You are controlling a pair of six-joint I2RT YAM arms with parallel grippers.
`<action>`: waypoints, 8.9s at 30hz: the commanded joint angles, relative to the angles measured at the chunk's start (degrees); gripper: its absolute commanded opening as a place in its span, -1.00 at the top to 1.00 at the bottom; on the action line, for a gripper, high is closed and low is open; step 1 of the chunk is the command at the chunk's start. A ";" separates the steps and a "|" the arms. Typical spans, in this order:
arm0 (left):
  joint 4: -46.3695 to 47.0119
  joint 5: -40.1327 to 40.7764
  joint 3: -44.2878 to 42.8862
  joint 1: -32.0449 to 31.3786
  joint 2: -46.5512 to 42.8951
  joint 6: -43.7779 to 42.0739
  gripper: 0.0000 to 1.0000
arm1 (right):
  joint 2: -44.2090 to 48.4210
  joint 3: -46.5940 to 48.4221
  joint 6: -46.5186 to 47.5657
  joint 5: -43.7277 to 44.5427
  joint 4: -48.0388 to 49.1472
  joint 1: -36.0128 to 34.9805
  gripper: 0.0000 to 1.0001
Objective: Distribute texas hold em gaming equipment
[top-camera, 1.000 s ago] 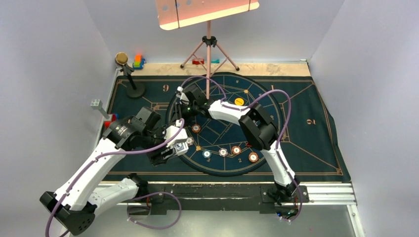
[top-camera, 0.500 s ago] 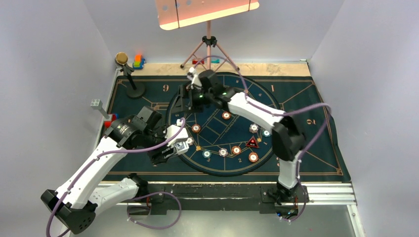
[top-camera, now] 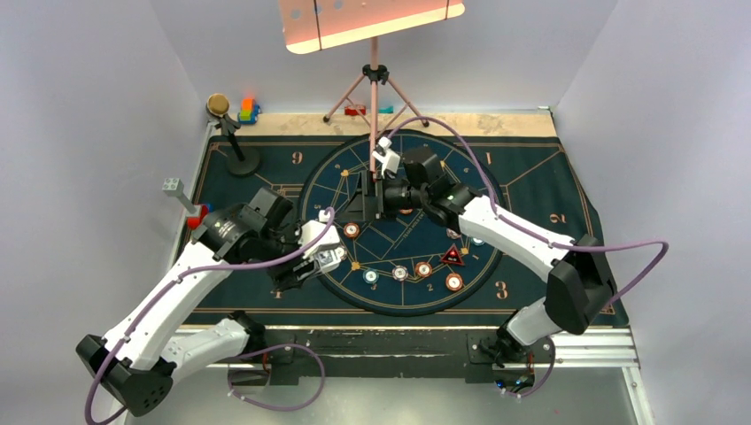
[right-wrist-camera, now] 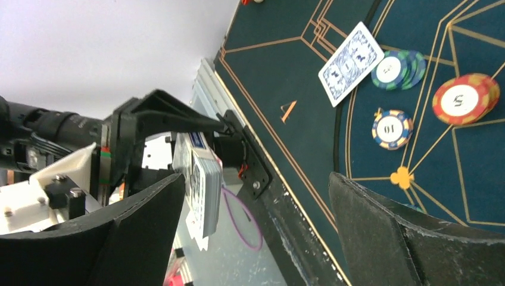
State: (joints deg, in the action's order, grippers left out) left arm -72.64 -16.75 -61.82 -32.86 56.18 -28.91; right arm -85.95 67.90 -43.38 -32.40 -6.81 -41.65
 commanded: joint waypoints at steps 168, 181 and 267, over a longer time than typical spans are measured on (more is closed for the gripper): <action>-0.12 -6.10 -7.09 0.38 2.35 3.73 1.00 | 12.70 3.59 2.35 3.87 -9.00 3.68 0.74; -0.72 -6.43 -7.08 0.42 2.17 3.59 1.00 | 7.45 -1.54 -0.77 -2.36 -4.11 21.40 1.00; -1.84 -7.15 -7.00 0.35 1.91 2.52 1.00 | 4.01 -0.71 -1.80 -2.47 -1.95 -4.14 -0.01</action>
State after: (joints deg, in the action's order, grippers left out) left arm -74.83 -22.52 -67.31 -32.75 58.70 -26.06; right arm -82.81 64.90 -45.32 -35.53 -10.20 -45.74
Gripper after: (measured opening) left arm 0.698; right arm 0.592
